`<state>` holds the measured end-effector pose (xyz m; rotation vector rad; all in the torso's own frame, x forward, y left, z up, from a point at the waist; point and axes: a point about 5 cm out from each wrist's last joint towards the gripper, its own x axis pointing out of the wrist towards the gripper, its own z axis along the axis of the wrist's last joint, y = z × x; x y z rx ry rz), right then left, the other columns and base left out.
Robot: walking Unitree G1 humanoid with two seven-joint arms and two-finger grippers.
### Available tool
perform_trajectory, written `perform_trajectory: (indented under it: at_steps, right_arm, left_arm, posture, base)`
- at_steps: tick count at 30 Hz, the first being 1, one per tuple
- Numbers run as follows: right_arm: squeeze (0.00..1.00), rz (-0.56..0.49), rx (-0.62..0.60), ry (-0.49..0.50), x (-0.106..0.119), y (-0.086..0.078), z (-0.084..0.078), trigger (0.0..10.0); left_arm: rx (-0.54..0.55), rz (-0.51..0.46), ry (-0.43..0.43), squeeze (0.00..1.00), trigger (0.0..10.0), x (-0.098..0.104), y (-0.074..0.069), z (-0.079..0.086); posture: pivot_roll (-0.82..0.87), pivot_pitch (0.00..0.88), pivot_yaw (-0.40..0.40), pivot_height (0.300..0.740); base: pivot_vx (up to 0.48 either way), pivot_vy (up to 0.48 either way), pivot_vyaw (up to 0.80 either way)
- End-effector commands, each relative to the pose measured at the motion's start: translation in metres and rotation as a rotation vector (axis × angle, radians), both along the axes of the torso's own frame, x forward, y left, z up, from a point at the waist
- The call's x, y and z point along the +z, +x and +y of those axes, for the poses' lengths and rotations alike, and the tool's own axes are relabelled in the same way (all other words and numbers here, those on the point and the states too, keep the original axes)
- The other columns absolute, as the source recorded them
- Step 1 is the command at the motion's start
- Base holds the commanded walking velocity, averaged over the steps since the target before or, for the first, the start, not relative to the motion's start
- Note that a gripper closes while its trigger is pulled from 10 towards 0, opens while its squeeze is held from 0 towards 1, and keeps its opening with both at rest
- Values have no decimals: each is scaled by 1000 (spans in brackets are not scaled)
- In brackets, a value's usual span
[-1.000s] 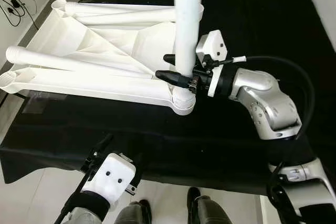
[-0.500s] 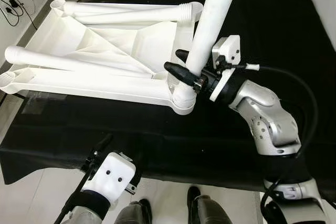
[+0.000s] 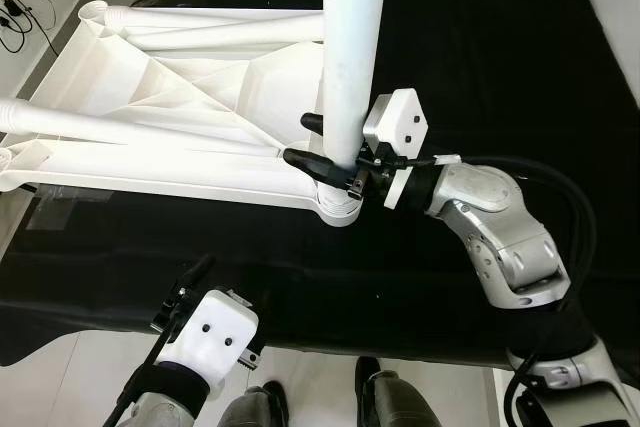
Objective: Building children table
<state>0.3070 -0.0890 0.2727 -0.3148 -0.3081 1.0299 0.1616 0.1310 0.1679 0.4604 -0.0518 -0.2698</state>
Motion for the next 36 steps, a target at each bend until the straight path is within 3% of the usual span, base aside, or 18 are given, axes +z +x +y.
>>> perform_trajectory:
  at_steps: [1,10,22,23,24,25,27,28,29,31,36]
  right_arm:
    - [0,129,-56,-68,-27,7,-5,10000]
    - [0,184,-102,-139,-35,11,-7,10000]
    - [0,253,-217,-101,-45,12,-8,10000]
    - [0,264,-251,-82,-47,12,-10,10000]
    - [0,264,-379,-29,-50,13,-15,10000]
    - [0,264,-379,-29,-50,13,-15,10000]
    - [0,231,-854,152,-56,10,-44,10000]
    - [0,193,-913,163,-61,-5,-43,10000]
    - [0,198,-909,162,-66,-17,-37,10000]
    - [0,220,-870,157,-70,-25,-28,10000]
    - [0,166,-844,151,-66,-23,-18,10000]
  left_arm:
    - [6,39,14,0,10000,-8,-1,2]
    - [10,37,14,0,10000,-8,0,2]
    - [12,35,15,0,10000,-8,1,2]
    - [12,35,15,0,10000,-8,1,2]
    - [12,35,16,0,10000,-8,1,2]
    - [12,35,16,0,10000,-8,1,2]
    - [12,36,17,0,10000,-9,0,3]
    - [13,36,18,0,10000,-8,0,3]
    - [14,36,18,0,10000,-8,1,3]
    - [15,36,20,0,10000,-8,1,4]
    - [9,36,30,0,10000,-10,5,5]
  posture:
    - [68,338,43,740]
    - [65,344,41,740]
    - [63,348,38,740]
    - [63,349,39,740]
    - [65,348,34,740]
    - [65,348,34,740]
    - [63,344,30,740]
    - [67,338,33,740]
    - [66,342,39,740]
    - [57,345,47,740]
    - [68,330,56,740]
  base:
    - [0,0,0]
    - [0,0,0]
    - [0,0,0]
    - [0,0,0]
    - [0,0,0]
    - [0,0,0]
    - [0,0,0]
    - [0,0,0]
    - [0,0,0]
    - [0,0,0]
    - [0,0,0]
